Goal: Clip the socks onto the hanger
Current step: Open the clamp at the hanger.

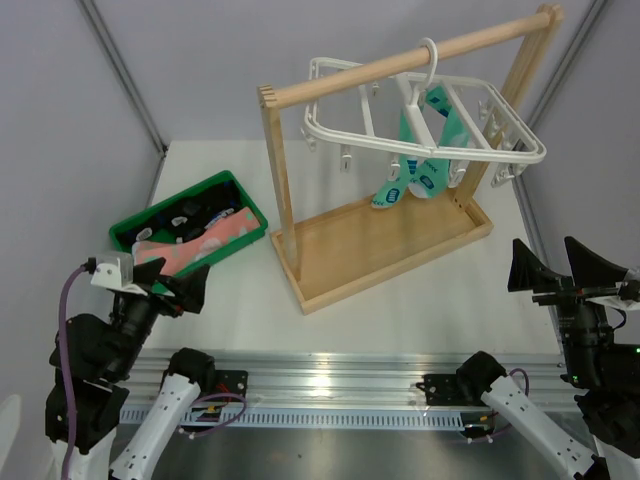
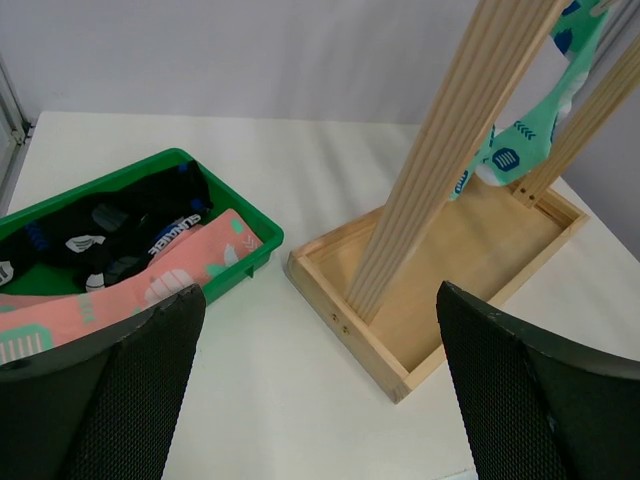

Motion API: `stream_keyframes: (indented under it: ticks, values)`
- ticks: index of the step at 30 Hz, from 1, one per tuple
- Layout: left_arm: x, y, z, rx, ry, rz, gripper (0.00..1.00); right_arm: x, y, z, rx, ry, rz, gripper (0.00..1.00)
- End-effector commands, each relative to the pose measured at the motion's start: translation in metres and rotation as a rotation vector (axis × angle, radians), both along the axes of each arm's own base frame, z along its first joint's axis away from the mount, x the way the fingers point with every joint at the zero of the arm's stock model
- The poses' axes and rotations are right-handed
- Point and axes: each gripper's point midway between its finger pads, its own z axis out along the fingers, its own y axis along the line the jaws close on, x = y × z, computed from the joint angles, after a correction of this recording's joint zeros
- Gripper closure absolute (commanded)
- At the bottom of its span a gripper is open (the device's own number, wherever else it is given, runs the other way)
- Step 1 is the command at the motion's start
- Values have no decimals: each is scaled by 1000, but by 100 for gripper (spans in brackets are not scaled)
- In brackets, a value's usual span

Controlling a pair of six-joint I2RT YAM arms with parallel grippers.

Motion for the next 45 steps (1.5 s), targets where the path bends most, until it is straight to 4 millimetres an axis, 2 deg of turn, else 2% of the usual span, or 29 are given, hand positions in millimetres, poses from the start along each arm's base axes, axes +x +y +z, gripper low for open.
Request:
stream_keyframes:
  ticks: [1, 8, 12, 14, 18, 20, 22, 24, 26, 27, 29, 30, 32, 33, 34, 35, 36, 37, 38, 39, 41, 42, 43, 45]
  values:
    - [4, -9, -5, -15, 45, -37, 0, 2, -1, 2, 9, 13, -8, 0]
    - [5, -15, -16, -9, 97, -65, 0, 13, -10, -15, 45, 95, -96, 1]
    - [8, -20, -21, -34, 129, -78, 1, 17, -3, -24, 55, 145, -72, 1]
    - [11, -28, -23, -65, 150, -103, 1, 17, 7, -25, 40, 155, -25, 0]
    - [19, -58, -31, -144, 231, -227, 1, 19, 20, -31, 10, 203, 32, 1]
    - [21, -71, -25, -193, 230, -289, 0, 20, 22, -32, 18, 232, 35, 0]
    - [22, -83, -23, -221, 244, -337, 1, 27, 27, -42, -15, 294, 30, 1]
    - [18, -94, -10, -225, 218, -396, 0, 32, 30, -50, -28, 336, 17, 1]
    - [24, -100, -7, -224, 227, -392, 0, 34, 32, -52, -30, 347, 21, 1]
    - [17, -111, 4, -226, 211, -453, 1, 33, 33, -52, -31, 344, 26, 1]
    - [26, -122, 3, -206, 235, -442, 1, 33, 34, -50, -28, 335, 37, 1]
    - [18, -137, 7, -194, 237, -506, 0, 32, 34, -48, -31, 329, 41, 0]
    - [25, -144, 20, -179, 217, -470, 1, 30, 35, -46, -31, 321, 55, 1]
    - [22, -165, 12, -136, 253, -513, 0, 30, 36, -46, -34, 322, 57, 1]
    - [23, -172, 10, -111, 258, -511, 0, 29, 35, -46, -31, 321, 60, 1]
    - [28, -173, 25, -116, 230, -472, 0, 28, 36, -47, -34, 322, 64, 0]
    - [25, -192, 17, -68, 253, -491, 1, 27, 36, -47, -32, 322, 69, 0]
    - [27, -197, 15, -36, 249, -476, 0, 27, 36, -48, -35, 323, 70, 1]
    - [27, -199, 35, -49, 217, -466, 1, 26, 35, -47, -34, 322, 70, 1]
    - [32, -208, 29, -1, 215, -418, 0, 25, 36, -48, -35, 322, 75, 1]
    - [35, -214, 40, 29, 179, -379, 0, 23, 37, -45, -27, 312, 90, 1]
    - [36, -214, 54, 19, 149, -343, 1, 23, 38, -43, -26, 308, 95, 1]
    - [39, -224, 49, 66, 139, -330, 0, 22, 39, -42, -24, 305, 103, 0]
    - [38, -238, 61, 47, 98, -331, 0, 21, 40, -37, -11, 297, 116, 1]
